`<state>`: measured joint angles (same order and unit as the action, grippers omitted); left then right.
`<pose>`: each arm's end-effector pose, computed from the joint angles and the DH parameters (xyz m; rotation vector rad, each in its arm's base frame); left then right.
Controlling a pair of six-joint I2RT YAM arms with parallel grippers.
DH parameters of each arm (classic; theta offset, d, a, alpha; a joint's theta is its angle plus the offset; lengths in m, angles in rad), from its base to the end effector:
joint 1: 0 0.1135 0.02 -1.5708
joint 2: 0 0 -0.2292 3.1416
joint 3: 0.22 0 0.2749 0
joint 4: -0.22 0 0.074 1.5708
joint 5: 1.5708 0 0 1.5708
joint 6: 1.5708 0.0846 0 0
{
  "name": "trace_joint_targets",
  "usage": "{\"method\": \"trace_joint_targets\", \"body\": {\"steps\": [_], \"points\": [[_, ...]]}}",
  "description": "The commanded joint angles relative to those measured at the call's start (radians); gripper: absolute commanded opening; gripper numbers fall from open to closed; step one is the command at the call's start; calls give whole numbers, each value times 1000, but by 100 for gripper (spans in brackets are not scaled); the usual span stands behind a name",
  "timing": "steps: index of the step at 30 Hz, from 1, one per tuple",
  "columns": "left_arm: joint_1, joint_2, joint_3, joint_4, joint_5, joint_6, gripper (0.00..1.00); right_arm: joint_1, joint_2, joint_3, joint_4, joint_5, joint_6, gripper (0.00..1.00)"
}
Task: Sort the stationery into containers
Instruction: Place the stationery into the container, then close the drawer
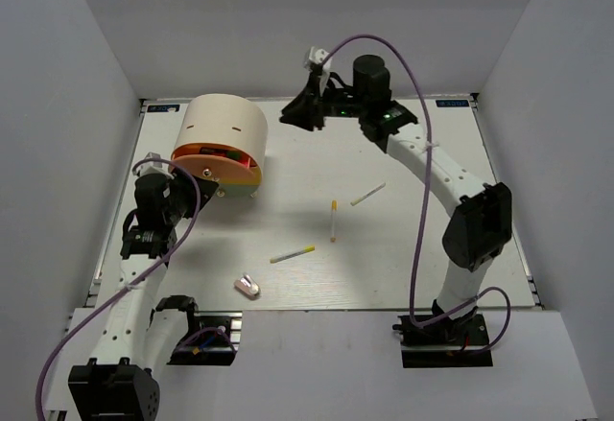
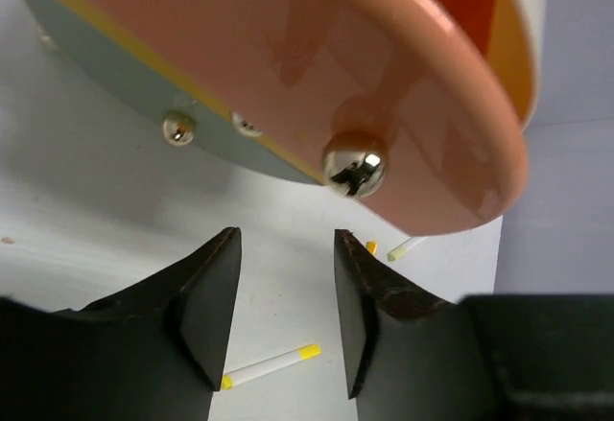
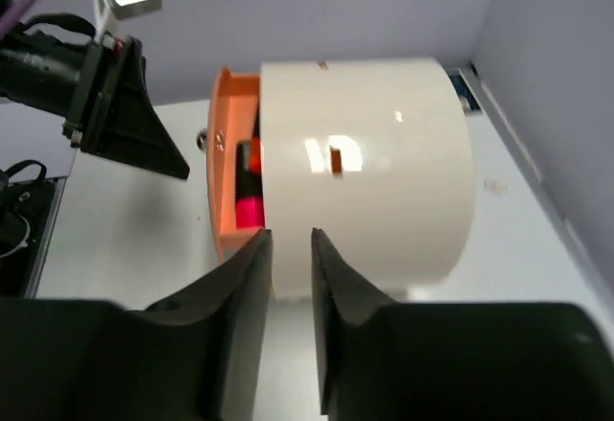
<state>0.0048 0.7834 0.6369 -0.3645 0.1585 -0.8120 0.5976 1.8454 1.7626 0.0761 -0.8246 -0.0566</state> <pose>0.2692 -0.0121 0.2184 -0.7584 2.0033 -0.6485 0.3667 0.3247 0.3708 -1.1292 1.2443 1.0585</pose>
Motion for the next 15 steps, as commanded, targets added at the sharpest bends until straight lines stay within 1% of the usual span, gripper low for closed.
{"method": "trace_joint_targets", "body": {"steps": [1, 2, 4, 5, 6, 11, 15], "points": [[6, 22, 50, 94, 38, 17, 55, -58, -67, -86, -163, 24, -89, 35], [6, 37, 62, 105, 38, 26, 56, -79, -104, -148, -189, 30, -118, 37], [6, 47, 72, 128, 47, 27, 58, -122, -153, -196, -203, 41, -132, 38], [6, 74, 72, 128, 58, 27, 58, -131, -167, -291, -205, 38, -146, 38], [6, 83, 72, 142, 58, 27, 58, -159, -178, -310, -203, 41, -149, 38], [6, 125, 90, 194, 58, 36, 59, -203, -248, -431, -203, 39, -167, 38], [6, 165, 110, 203, 58, 36, 59, -233, -281, -472, -216, 32, -180, 38]]}}
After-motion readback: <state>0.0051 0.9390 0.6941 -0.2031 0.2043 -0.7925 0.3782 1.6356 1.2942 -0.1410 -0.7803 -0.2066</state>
